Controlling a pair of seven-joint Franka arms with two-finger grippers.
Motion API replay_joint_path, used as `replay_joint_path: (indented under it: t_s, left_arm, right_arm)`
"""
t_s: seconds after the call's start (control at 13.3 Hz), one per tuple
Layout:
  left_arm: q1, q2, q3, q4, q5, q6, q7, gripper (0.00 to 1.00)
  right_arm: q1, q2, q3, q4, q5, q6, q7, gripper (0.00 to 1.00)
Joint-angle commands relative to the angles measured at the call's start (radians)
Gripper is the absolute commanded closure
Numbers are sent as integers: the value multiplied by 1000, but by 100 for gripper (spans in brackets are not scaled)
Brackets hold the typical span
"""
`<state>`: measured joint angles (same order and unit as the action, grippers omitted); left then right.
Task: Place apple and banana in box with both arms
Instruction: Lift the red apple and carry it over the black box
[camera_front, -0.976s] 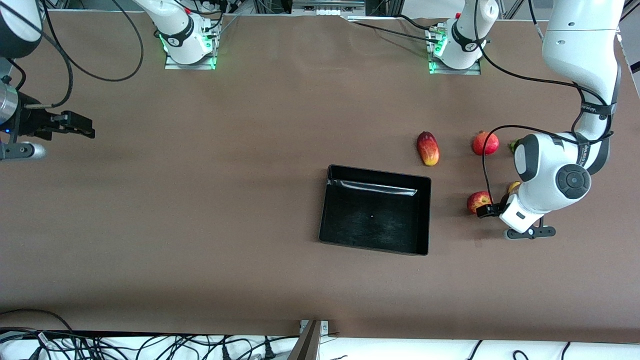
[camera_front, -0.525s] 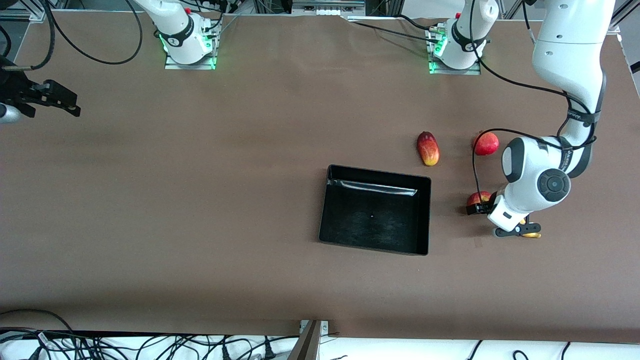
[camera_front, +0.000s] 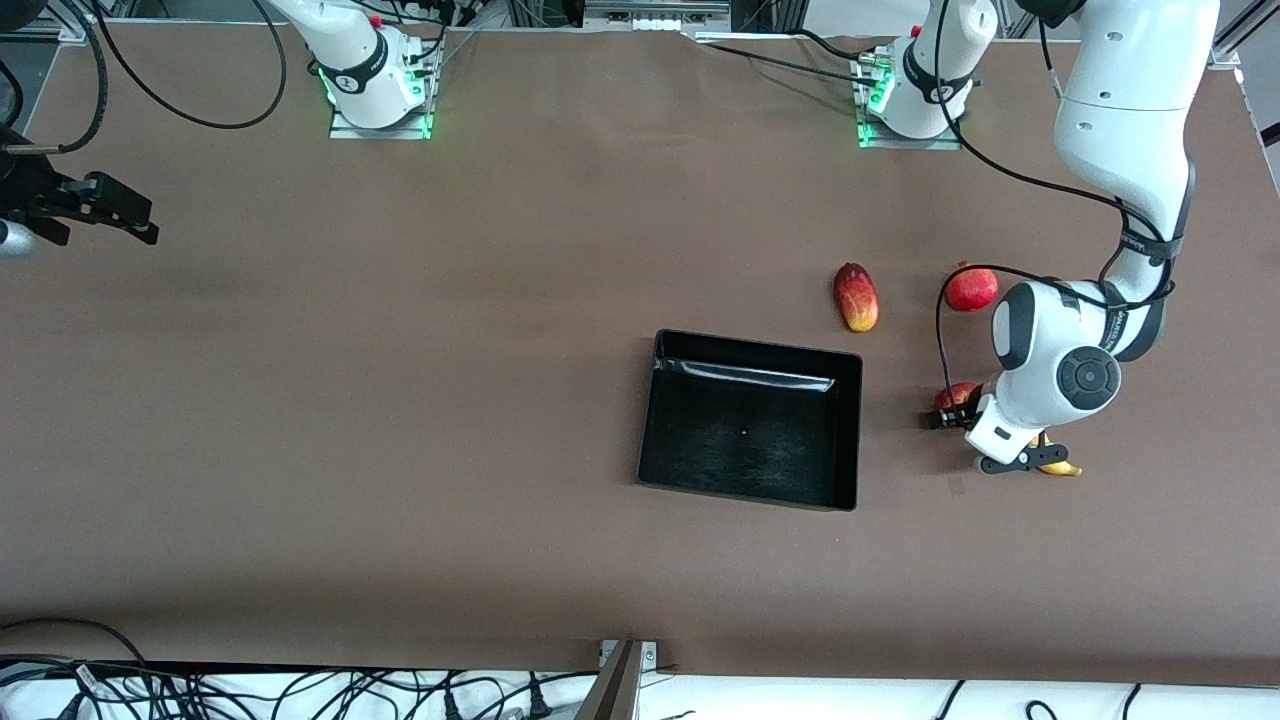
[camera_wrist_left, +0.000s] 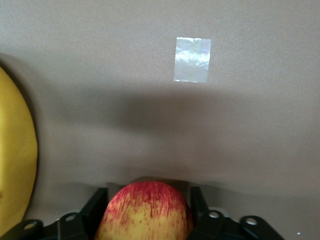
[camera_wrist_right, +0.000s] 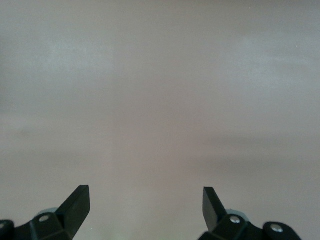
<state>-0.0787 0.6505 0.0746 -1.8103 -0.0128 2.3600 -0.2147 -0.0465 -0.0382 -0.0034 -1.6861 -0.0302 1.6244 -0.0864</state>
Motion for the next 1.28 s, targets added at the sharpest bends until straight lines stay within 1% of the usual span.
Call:
replay_joint_path:
  t_s: [0.0, 0.15, 0.38, 0.53, 0.68, 0.98, 1.2]
  left_arm:
    - [-16, 0, 8, -4, -32, 10, -9, 100]
    - [-22, -23, 8, -4, -32, -14, -12, 100]
    - [-55, -122, 7, 9, -32, -163, -32, 100]
    - [-96, -202, 8, 12, -32, -249, -64, 100]
    - [-150, -256, 10, 29, -32, -297, -136, 100]
    - [-272, -252, 4, 69, -45, -317, -293, 100]
    - [-372, -152, 2, 169, -46, -314, -431, 100]
  right_arm:
    - [-21, -6, 17, 5, 18, -8, 4, 0]
    - [-21, -3, 16, 16, 16, -8, 7, 0]
    - [-21, -9, 17, 19, 13, -15, 4, 0]
    - [-21, -9, 23, 19, 15, -14, 7, 0]
    - [-19, -8, 23, 19, 15, -14, 7, 0]
    - [-19, -6, 23, 19, 16, -14, 10, 0]
    - [-19, -6, 23, 19, 16, -15, 8, 0]
